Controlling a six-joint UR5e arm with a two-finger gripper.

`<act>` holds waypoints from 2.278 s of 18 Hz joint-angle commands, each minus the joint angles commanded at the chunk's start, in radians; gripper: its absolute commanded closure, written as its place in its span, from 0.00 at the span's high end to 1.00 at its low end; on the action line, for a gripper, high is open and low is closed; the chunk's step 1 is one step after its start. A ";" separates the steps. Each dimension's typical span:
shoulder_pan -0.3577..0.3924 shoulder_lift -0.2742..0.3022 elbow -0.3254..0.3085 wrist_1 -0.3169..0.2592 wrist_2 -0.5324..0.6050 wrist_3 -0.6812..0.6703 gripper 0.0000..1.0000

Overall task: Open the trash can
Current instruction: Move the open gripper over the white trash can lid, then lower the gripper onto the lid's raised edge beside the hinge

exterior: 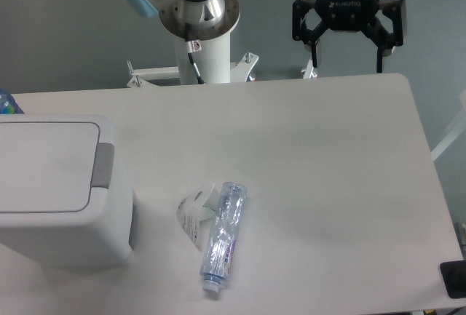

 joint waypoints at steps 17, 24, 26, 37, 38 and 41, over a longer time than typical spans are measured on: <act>-0.235 -0.087 -0.041 0.227 0.002 -0.719 1.00; -0.344 -0.133 -0.045 0.235 0.000 -0.879 1.00; -0.382 -0.146 -0.046 0.241 0.000 -0.948 1.00; -0.482 -0.170 -0.061 0.239 -0.024 -1.137 1.00; -0.485 -0.170 -0.061 0.239 -0.037 -1.143 1.00; -0.489 -0.169 -0.066 0.239 -0.055 -1.152 1.00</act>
